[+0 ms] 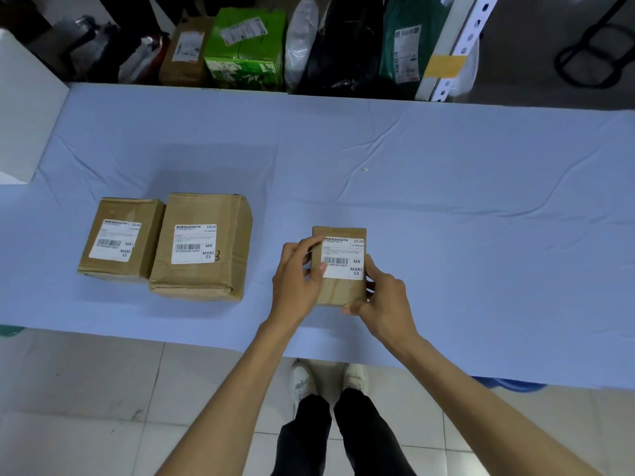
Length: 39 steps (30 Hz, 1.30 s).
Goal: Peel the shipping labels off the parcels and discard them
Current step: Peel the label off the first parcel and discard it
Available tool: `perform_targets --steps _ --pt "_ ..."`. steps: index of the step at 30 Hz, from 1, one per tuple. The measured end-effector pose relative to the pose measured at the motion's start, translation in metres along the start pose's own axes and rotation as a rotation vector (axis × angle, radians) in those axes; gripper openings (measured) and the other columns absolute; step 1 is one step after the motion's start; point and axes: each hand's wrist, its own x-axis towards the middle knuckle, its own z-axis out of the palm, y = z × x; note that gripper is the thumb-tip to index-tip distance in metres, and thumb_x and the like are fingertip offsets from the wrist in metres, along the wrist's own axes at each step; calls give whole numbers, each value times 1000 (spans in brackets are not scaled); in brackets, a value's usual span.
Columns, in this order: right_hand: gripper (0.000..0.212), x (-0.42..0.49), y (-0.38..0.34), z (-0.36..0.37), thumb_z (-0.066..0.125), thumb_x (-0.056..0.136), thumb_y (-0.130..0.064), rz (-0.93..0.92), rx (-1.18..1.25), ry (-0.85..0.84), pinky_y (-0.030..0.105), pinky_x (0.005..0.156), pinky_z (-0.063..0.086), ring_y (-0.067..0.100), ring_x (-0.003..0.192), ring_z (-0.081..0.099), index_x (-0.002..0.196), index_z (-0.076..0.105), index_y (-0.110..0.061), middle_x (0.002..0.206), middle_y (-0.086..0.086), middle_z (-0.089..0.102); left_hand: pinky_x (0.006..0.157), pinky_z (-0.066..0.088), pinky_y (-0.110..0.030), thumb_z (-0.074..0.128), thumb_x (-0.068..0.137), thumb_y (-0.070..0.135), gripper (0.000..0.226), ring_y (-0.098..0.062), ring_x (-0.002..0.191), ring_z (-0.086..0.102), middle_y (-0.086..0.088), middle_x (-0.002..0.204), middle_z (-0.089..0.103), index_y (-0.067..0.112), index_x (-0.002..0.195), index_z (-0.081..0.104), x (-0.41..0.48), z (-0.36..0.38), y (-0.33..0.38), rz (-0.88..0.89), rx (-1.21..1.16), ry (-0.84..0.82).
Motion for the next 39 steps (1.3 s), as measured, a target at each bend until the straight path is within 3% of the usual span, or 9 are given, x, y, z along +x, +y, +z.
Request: perform_targets --steps 8,11,16,19,21,28,31,35,39 --pt "76 1 -2 0 73 62 5 1 -17 -1 39 70 58 20 75 66 130 50 -21 90 -3 71 66 46 -6 59 91 11 28 -8 100 58 8 114 46 36 102 63 7 -2 12 -36 181 -20" --pt "77 1 -2 -1 73 62 4 -5 -20 -6 34 70 58 17 75 66 130 50 -22 90 -4 71 76 47 -7 59 90 9 28 -8 104 59 9 116 53 32 105 61 -1 1 13 -32 106 51" --pt "78 0 -1 0 72 64 4 -23 -16 -6 22 64 55 8 72 65 132 47 -25 88 -8 71 95 50 -31 58 89 4 37 -9 110 59 8 117 58 28 117 59 -14 10 20 -65 -42 180" --pt "78 0 0 0 72 64 4 -27 -20 -8 27 65 57 10 71 65 132 48 -25 86 -8 71 93 47 -23 55 90 1 40 -11 110 57 5 116 57 25 121 61 -13 12 23 -72 -16 182" --pt "76 0 1 1 72 64 4 -24 -24 -3 22 62 55 6 68 64 130 48 -25 82 -12 69 91 43 -18 54 89 -1 44 -9 108 56 5 117 56 26 124 61 -12 13 24 -91 31 173" --pt "75 1 1 1 71 63 7 -8 -32 -8 8 52 44 -4 64 61 130 49 -22 75 -18 65 89 44 -22 57 89 -1 43 -10 101 56 7 109 52 30 118 65 -4 15 29 -169 87 157" --pt "75 1 0 1 71 64 7 -6 -40 -7 9 52 45 0 62 61 130 50 -21 74 -17 65 78 41 -13 56 88 -1 45 -8 97 57 9 107 52 37 111 64 -5 17 30 -160 128 160" --pt "74 2 1 1 73 63 4 -7 -47 -12 13 55 49 5 66 63 128 50 -22 78 -13 68 84 38 -20 59 88 2 48 -7 99 55 9 111 53 33 124 57 -7 15 27 -135 147 162" --pt "73 3 1 0 73 61 3 -10 -35 -11 23 61 55 10 70 65 126 52 -25 81 -10 70 75 34 -8 56 91 3 50 -8 94 54 7 110 51 30 133 54 -8 16 25 -112 221 137"
